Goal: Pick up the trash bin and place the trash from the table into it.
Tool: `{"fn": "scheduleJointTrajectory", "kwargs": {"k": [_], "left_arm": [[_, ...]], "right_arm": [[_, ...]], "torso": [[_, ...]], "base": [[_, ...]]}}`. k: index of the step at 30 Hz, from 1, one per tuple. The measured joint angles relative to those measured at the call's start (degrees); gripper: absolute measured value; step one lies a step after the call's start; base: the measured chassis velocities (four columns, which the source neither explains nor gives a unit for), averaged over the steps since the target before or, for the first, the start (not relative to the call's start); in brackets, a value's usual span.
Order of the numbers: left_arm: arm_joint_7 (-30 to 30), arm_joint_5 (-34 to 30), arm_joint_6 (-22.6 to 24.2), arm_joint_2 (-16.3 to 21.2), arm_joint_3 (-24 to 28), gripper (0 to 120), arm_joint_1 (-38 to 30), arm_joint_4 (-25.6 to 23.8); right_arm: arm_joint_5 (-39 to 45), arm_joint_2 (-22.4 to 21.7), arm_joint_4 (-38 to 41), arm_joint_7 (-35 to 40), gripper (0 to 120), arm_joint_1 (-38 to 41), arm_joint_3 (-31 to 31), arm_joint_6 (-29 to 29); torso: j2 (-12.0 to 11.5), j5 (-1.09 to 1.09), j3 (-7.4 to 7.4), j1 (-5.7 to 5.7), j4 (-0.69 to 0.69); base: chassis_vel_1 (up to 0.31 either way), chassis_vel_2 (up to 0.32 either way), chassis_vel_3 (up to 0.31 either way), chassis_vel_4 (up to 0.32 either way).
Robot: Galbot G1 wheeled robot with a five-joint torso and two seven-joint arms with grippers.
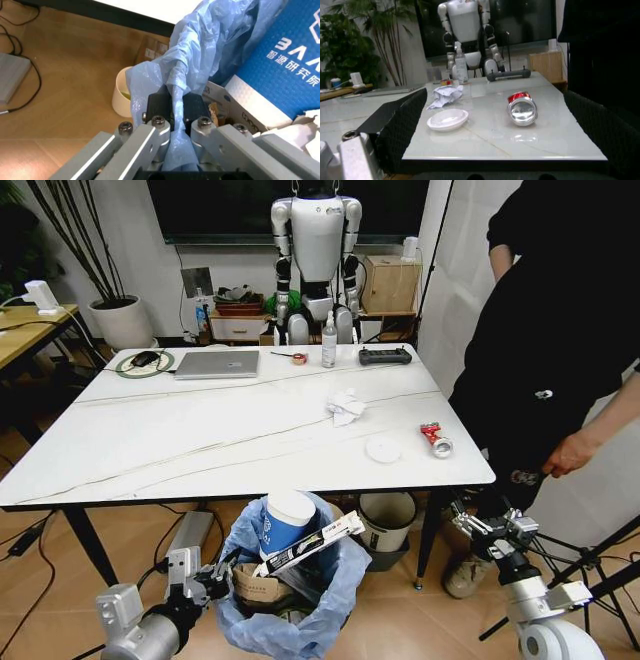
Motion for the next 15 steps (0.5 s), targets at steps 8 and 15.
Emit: {"fn": "scheduleJointTrajectory", "kwargs": {"k": [8,15], "left_arm": [[-0.08,0.08,0.0,-0.33,-0.73,0,1.0,-0.63],[-0.17,0.08,-0.01,-1.16,-2.99,0,2.46,-1.29]], "right_arm": [[-0.9,-7.72,7.83,4.89,100,0.35,-3.45,-1.26],[4.49,-20.44,11.63,12.57,100,9.68,-11.34,-8.29]], "torso": [[0.0,-0.02,0.0,0.0,0.0],[0.0,-0.01,0.0,0.0,0.01]], "base": [[0.006,0.002,-0.005,0.0],[0.0,0.0,0.0,0.0]]}}
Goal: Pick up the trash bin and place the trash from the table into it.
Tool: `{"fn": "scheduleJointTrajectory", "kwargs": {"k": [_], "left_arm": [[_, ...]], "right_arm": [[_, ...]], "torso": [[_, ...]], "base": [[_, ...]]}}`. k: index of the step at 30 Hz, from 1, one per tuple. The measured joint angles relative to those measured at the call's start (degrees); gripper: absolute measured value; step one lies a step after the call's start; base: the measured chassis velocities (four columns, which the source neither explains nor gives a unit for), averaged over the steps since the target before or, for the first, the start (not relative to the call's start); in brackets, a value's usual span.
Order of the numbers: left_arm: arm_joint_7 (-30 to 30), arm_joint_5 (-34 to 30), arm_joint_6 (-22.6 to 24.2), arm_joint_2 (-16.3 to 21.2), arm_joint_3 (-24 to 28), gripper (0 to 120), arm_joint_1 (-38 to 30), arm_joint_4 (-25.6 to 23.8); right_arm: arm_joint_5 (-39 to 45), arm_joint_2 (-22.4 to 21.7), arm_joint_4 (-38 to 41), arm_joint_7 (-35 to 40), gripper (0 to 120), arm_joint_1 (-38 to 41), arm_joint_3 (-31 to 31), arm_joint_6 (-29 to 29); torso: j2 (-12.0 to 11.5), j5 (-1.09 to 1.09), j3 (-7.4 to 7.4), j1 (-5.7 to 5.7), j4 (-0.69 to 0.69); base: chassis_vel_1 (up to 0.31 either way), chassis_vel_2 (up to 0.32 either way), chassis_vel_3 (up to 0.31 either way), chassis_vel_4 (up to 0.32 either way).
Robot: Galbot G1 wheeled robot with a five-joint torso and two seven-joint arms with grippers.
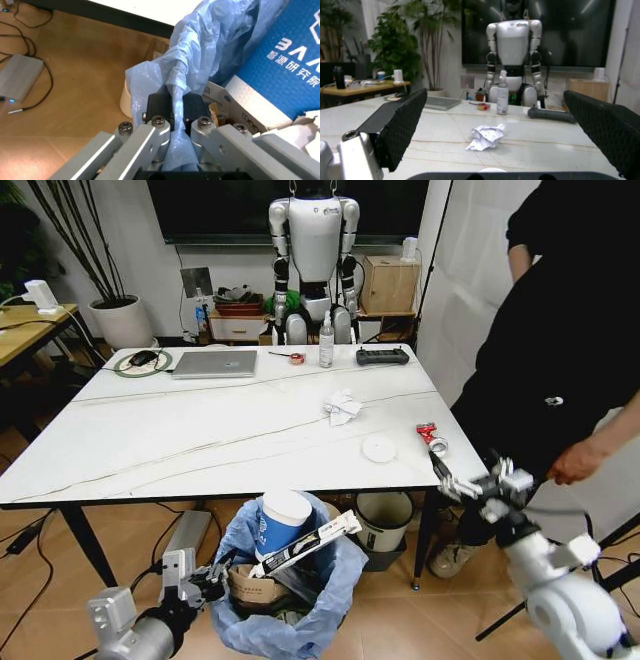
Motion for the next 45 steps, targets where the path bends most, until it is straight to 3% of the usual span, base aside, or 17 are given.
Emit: {"fn": "scheduleJointTrajectory", "kwargs": {"k": [6,13,16,27,45], "left_arm": [[-0.06,-0.39,-0.08,-0.24,-1.16,0,0.44,0.02],[-0.15,-2.22,-0.09,1.55,-2.29,0,0.1,1.05],[-0.09,-2.43,-0.31,1.74,-3.7,0,1.15,1.06],[-0.12,-2.83,-0.5,1.41,-5.67,0,2.04,0.93],[0.89,-2.47,-1.32,0.2,-10.29,0,5.76,0.66]], "right_arm": [[3.41,-4.53,-3.71,0.27,100,7.22,-5.53,-1.22],[4.13,-7.69,-5.53,-0.85,100,9.24,-6.84,-2.15],[4.31,-8.96,-6.76,-1.03,100,12.62,-10.14,-3.86],[4.7,-9.22,-12.13,-1.27,100,20.71,-15.76,-8.1],[3.91,-7.88,-17.85,-4.77,100,26.44,-21.19,-8.73]], "torso": [[0.0,-0.01,0.01,0.01,0.02],[0.0,-0.01,0.0,0.0,-0.02],[0.0,-0.01,0.0,0.0,-0.02],[0.0,-0.02,0.0,0.0,-0.01],[0.0,-0.01,0.0,0.0,-0.01]], "base": [[0.0,0.0,0.0,0.0],[0.0,0.0,0.0,0.0],[0.0,0.0,0.0,0.0],[0.0,0.0,0.0,0.0],[0.0,0.0,0.0,0.0]]}}
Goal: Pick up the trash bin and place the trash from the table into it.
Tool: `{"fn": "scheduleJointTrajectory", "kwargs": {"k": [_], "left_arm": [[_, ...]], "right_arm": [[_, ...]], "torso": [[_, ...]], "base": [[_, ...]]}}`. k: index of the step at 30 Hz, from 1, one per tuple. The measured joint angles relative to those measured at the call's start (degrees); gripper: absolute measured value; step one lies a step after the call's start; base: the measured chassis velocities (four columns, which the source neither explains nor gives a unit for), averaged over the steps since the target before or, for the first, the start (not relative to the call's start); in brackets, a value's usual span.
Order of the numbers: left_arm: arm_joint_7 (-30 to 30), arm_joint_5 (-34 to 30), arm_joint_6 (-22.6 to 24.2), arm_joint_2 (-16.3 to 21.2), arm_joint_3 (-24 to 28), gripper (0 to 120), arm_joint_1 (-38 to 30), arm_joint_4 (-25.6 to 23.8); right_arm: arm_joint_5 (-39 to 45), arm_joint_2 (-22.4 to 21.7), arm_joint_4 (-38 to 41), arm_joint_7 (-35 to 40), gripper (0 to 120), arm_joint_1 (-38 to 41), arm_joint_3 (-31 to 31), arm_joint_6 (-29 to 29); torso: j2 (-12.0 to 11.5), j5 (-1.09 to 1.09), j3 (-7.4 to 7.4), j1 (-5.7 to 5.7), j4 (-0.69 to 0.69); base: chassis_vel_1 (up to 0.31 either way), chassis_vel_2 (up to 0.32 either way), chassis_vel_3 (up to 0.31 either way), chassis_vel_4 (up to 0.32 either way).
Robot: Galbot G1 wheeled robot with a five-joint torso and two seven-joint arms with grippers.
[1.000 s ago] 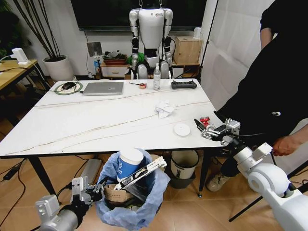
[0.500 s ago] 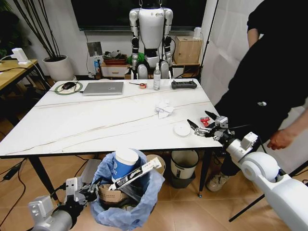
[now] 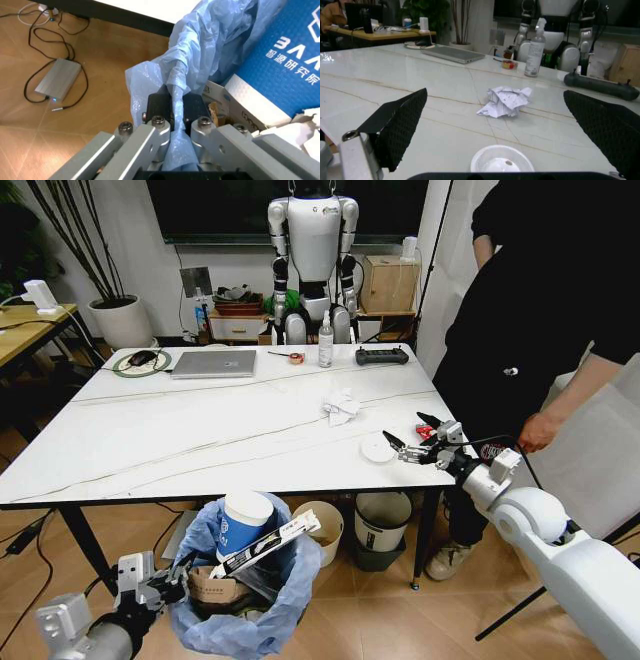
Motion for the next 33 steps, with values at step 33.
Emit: {"fn": "scheduleJointTrajectory", "kwargs": {"k": [33], "left_arm": [[-0.39,0.8,0.45,-0.86,2.63,0,-2.04,-0.43]], "right_arm": [[2.99,2.78,-6.87,6.33,100,14.35,-14.98,-3.63]], "torso": [[0.0,0.0,0.0,0.0,0.0]], "base": [[0.0,0.0,0.0,0.0]]}}
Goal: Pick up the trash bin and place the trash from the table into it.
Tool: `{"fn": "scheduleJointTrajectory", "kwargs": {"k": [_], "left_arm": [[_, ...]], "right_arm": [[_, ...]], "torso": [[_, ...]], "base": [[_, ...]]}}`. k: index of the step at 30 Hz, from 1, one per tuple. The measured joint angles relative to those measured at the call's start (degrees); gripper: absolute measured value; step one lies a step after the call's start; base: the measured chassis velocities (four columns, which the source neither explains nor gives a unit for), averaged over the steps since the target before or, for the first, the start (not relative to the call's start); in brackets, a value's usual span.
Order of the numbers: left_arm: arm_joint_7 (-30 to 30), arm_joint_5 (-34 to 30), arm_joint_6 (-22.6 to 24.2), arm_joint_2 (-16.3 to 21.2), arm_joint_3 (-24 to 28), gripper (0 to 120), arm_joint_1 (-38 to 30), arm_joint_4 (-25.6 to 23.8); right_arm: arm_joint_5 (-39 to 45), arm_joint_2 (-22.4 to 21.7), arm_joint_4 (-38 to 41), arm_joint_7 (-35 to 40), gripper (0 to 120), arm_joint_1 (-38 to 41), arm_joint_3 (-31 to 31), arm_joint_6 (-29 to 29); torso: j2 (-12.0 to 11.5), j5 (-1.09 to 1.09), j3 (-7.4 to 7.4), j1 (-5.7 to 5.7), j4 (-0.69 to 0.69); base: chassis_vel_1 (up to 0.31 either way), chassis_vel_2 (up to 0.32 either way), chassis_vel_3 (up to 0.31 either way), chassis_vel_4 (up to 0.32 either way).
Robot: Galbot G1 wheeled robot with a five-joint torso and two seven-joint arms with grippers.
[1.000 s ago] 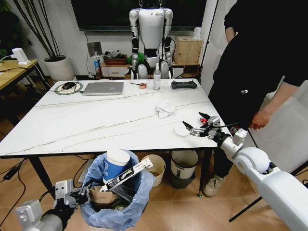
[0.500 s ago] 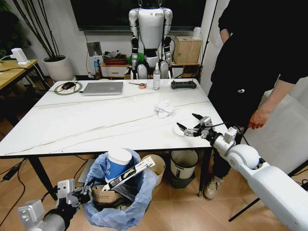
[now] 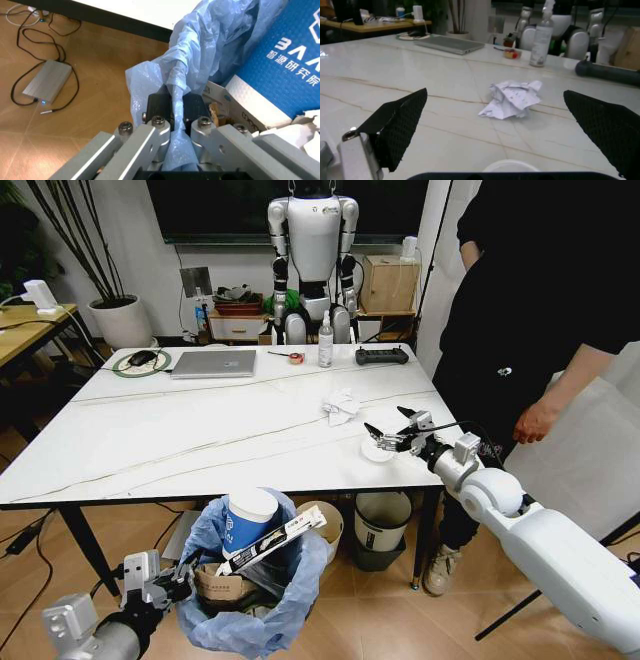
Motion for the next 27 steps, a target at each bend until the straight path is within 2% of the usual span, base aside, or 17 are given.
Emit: {"fn": "scheduleJointTrajectory", "kwargs": {"k": [6,10,27], "left_arm": [[-0.03,-0.01,0.02,0.01,0.03,0,-0.1,0.14],[-0.03,-0.04,0.02,0.04,0.03,0,-0.28,0.23],[0.01,-0.16,0.0,-0.09,0.1,0,-0.61,0.55]], "right_arm": [[-0.12,-0.76,2.38,-1.43,100,0.87,-3.32,-6.11],[-0.87,-0.52,2.3,-1.49,100,0.95,-4.41,-7.67],[-3.65,0.9,-4.51,-2.58,100,2.82,-6.54,-8.83]], "torso": [[0.0,-0.01,0.0,0.0,0.0],[0.01,0.0,0.0,0.0,-0.01],[0.01,0.0,0.0,0.0,0.0]], "base": [[0.0,0.0,0.0,0.0],[0.0,0.0,0.0,0.0],[0.0,0.0,0.0,0.0]]}}
